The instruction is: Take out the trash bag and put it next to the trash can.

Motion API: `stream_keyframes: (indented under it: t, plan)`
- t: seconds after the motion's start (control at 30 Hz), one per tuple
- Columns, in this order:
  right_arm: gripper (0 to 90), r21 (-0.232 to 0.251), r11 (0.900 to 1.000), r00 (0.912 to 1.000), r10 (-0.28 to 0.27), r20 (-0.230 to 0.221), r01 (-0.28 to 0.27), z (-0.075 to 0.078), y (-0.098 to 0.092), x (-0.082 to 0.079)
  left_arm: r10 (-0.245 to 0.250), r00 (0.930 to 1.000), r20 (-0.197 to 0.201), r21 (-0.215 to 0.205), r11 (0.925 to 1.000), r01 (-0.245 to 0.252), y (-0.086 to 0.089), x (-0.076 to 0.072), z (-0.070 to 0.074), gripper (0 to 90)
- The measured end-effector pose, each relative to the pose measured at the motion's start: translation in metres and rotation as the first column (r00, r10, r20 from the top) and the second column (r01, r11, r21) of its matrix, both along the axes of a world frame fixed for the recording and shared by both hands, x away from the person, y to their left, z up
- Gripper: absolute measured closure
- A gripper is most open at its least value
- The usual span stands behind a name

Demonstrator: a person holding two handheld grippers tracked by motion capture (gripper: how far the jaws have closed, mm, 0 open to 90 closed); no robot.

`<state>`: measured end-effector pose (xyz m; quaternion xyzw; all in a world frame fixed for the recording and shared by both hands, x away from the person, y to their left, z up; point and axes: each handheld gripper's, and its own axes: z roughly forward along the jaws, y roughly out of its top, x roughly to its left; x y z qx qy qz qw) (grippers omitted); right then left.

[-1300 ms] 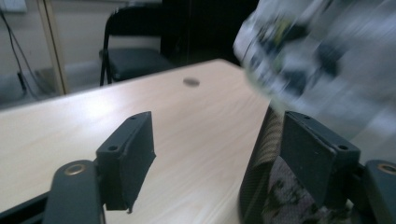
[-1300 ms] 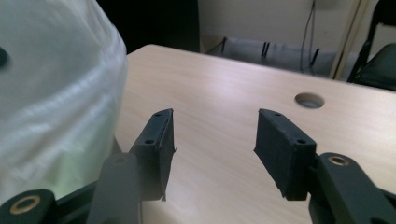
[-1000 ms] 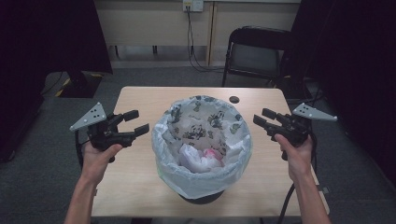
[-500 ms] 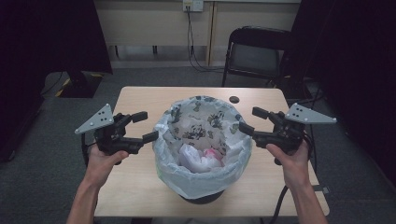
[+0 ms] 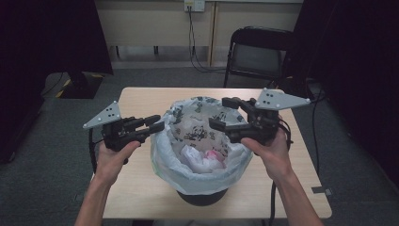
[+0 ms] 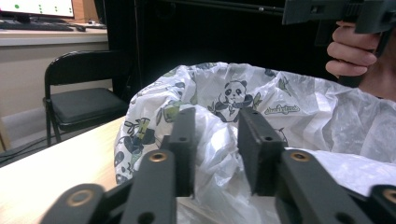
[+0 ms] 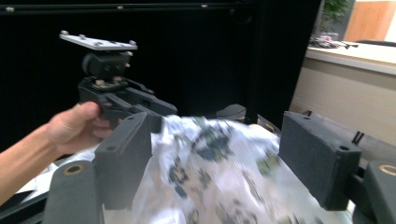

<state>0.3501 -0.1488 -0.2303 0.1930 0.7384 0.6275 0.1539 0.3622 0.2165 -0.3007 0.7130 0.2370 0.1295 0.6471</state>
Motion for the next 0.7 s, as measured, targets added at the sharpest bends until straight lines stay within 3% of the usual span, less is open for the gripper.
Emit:
stream_keyframes:
  t: [0.17,0.23,0.3,0.33,0.43,0.5,0.7]
  plan:
    - [22.0,-0.046,0.998,0.9991,0.038,0.017,-0.037,0.02,0.022,0.002,0.007,0.9999,0.013,-0.011,0.9999,-0.007,0.001,0.001,0.005,87.7]
    - [19.0,0.006,0.999,0.9984,0.042,0.037,-0.042,0.031,0.025,0.002,0.008,0.9996,0.028,-0.013,0.9999,-0.007,-0.001,0.0,0.011,88.7]
    - [16.1,0.001,0.998,0.9974,0.058,0.043,-0.058,0.037,0.033,0.006,-0.006,0.9991,0.042,-0.038,0.9992,0.008,-0.002,-0.003,0.019,89.2]
    - [15.7,-0.014,0.996,0.9957,0.091,0.016,-0.091,0.036,0.045,0.012,-0.012,0.9986,0.052,-0.042,0.999,0.014,-0.003,-0.004,0.023,89.3]
    - [15.7,-0.038,0.991,0.9922,0.124,-0.009,-0.125,0.031,0.059,0.019,-0.026,0.9965,0.08,-0.032,0.9991,0.029,-0.007,-0.009,0.037,89.2]
    - [16.3,-0.066,0.978,0.9801,0.198,-0.009,-0.199,0.024,0.079,0.026,-0.034,0.995,0.094,-0.033,0.9988,0.037,-0.009,-0.011,0.047,89.0]
    - [15.3,-0.094,0.97,0.9746,0.222,-0.029,-0.224,0.02,0.096,0.034,-0.039,0.9895,0.139,-0.047,0.9978,0.046,-0.011,-0.014,0.073,89.2]
